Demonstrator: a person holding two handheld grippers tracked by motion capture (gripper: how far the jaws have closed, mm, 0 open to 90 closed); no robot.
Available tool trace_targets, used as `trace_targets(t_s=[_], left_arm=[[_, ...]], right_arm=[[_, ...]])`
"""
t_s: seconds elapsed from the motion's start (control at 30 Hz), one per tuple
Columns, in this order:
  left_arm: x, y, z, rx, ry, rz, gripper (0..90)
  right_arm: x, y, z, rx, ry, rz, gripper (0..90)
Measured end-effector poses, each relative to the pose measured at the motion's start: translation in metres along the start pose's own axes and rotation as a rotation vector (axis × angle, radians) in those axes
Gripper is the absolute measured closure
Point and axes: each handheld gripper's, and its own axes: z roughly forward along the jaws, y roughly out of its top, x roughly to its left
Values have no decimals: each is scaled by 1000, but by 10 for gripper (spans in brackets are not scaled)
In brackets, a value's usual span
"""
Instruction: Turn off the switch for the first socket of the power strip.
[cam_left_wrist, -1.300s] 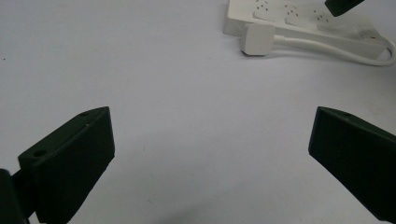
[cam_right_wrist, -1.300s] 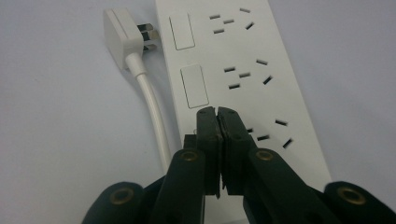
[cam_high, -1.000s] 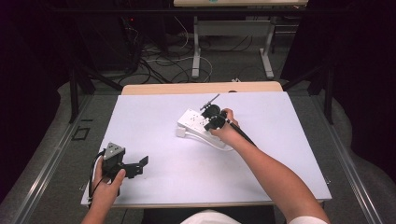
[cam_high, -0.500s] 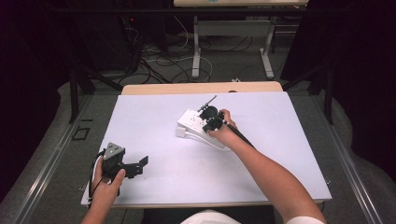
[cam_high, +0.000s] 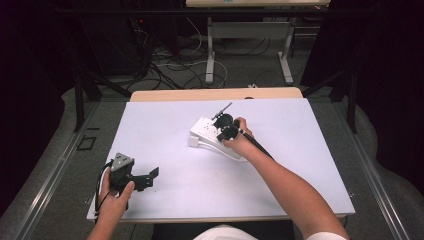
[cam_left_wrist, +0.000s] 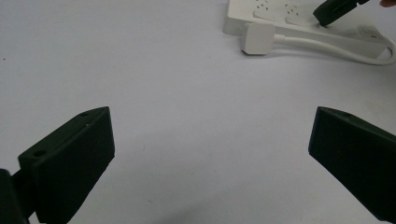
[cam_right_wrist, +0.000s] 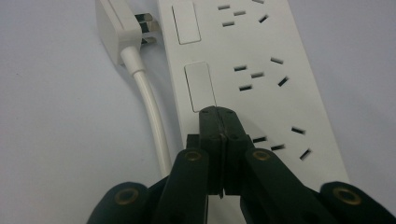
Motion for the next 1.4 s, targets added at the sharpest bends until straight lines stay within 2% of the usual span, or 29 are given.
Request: trace_targets(t_s=[0.07,0.1,0.13,0.17,0.2,0.23,0.27,0.3,0.37,0.4,0.43,0.47,0.5,0.53,0.57,0.7,0.77,0.8,0.9,0.97,1.03,1.07,1.1,1.13,1.2,1.3,1.37,1.4], left_arm=[[0,0,0,4,-2,1,1],[0,0,0,5,-2,2,1],[0,0,0,5,-2,2,1],[0,0,0,5,-2,2,1],[0,0,0,4,-2,2,1],[0,0,0,4,-2,2,1],[0,0,0,1,2,1,1],[0,0,0,1,2,1,1],[0,0,-1,7,-2,2,1],[0,0,-1,4,-1,3,1],[1,0,-1,5,-2,3,1],[1,0,-1,5,-2,3,1],[1,0,-1,5,-2,3,1],[1,0,-1,6,-2,2,1],[1,0,-1,6,-2,2,1],[1,0,-1,6,-2,1,1],[1,0,-1,6,-3,1,1],[1,0,-1,6,-2,1,1],[1,0,-1,6,-3,0,1],[1,0,0,6,-3,0,1],[1,0,0,-2,1,-1,1],[1,0,0,-3,0,0,1],[1,0,0,-2,0,0,1],[1,0,0,-3,0,-1,1],[1,0,1,-1,-1,-2,1],[1,0,1,-1,-1,-3,1],[1,0,1,-2,-1,-3,1],[1,0,1,-2,-1,-3,1]], right_arm=[[1,0,0,-6,-5,0,900],[0,0,1,-6,-7,-17,900],[0,1,-1,24,-10,-23,900],[0,1,-1,28,-12,-30,900],[0,0,1,10,-10,-29,900],[-1,2,-3,87,-7,-49,900],[0,2,-2,69,-6,-47,900],[1,1,2,16,-7,-40,900],[3,0,7,-40,-5,-36,900],[4,2,3,23,-22,-50,900],[5,2,3,27,-22,-43,900],[5,2,3,26,-22,-48,900],[6,2,3,30,-20,-32,900],[3,2,3,22,-20,-55,900],[3,2,3,22,-20,-55,900],[4,3,3,20,-16,-42,900],[4,2,5,-1,-16,-40,900],[4,3,3,30,-19,-42,900],[5,3,3,26,-24,-30,890],[4,3,3,28,-28,-39,878],[5,2,5,2,-24,-6,866],[5,3,3,39,-28,-5,859],[3,4,4,20,-21,-28,855],[2,4,4,25,-21,-36,851],[3,4,3,35,-19,-29,841],[4,4,4,10,-9,-25,828],[4,4,4,12,-10,-29,820],[4,5,1,43,-11,-31,808]])
